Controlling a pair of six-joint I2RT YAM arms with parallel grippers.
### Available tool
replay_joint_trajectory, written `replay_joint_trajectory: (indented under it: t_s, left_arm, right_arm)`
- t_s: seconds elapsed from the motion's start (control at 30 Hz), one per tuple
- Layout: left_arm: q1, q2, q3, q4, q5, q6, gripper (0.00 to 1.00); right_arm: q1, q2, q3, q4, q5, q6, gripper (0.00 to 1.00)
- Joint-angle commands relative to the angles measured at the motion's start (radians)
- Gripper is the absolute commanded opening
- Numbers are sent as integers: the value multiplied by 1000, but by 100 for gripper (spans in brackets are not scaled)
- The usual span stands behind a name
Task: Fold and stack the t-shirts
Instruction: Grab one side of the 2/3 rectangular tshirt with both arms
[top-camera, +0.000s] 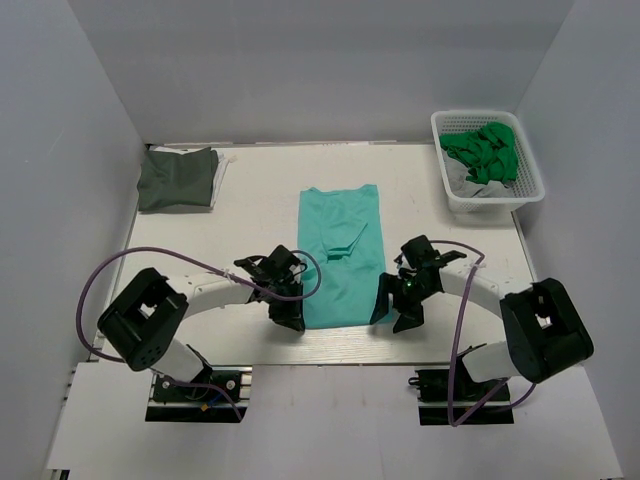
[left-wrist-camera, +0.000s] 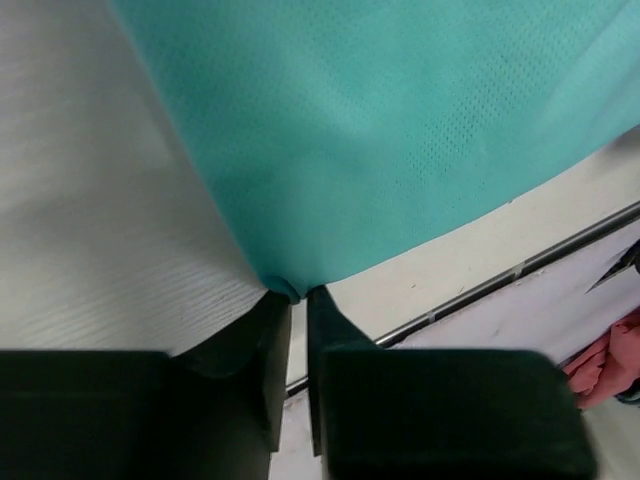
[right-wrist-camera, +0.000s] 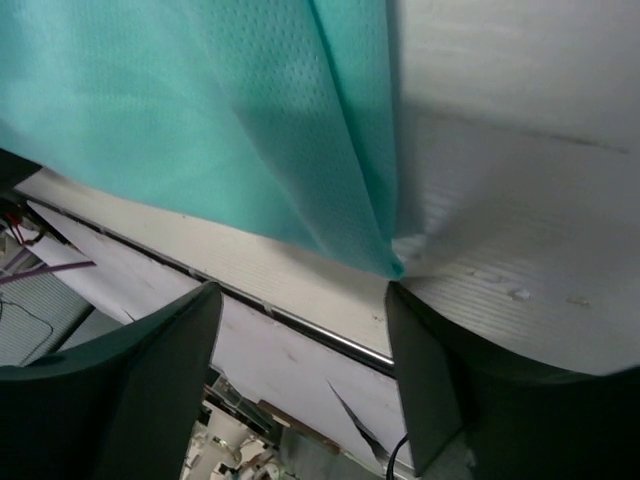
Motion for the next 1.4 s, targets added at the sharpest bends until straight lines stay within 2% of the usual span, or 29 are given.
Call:
replay_joint_trajectory:
  t_s: [0.0,0.07,0.1,0.17,0.23,0.27,0.4,0.5,0.6,0.73,0.77,0.83,0.87,1.0,1.37]
  left_arm:
    - [-8,40,-34,83,-50,-2,22]
    - [-8,52,-2,71,-59,-2,7]
    - [-8,63,11,62,-69,-2,0]
    - [-8,63,44,30,-70,-2,0]
    - [-8,63,54,4,-94,-2,0]
    - [-8,63,80,-33,-94,-2,0]
    - [-8,42,146,-194,-103,-11,0]
    - [-17,-19,166,-278,-55,-11,0]
    - [-26,-91,175,-338,1,-11,0]
    - [-26,-134,175,-386,-14,-11,0]
    - [-26,-135,166,-386,-27,-11,0]
    - [-26,-135,166,-386,-27,-21,0]
    - [-26,-125,155,-373,-11,-21,0]
    - [-36,-116,137,-342,-1,-30,0]
    - [-36,-116,137,-332,-1,-39,0]
  right_arm:
    - [-12,41,9,55,41,-17,71]
    - [-18,58,7,62,45,-28,65]
    - [-19,61,16,65,63,-26,53]
    - [-19,64,21,71,77,-31,42]
    - [-22,64,32,65,131,-29,17]
    - [-24,66,41,60,152,-28,0]
    - [-15,28,81,-30,128,-65,0]
    - [-13,-52,81,-136,84,-84,0]
    - [-10,-181,76,-214,31,-97,0]
    - [-12,-255,30,-230,63,-83,0]
    - [-10,-249,15,-203,68,-77,13]
    - [-12,-233,12,-163,54,-65,21]
    - [-9,-206,18,-138,15,-65,42]
    - [1,-161,24,-87,7,-72,53]
    - [51,40,32,-9,-27,-85,53]
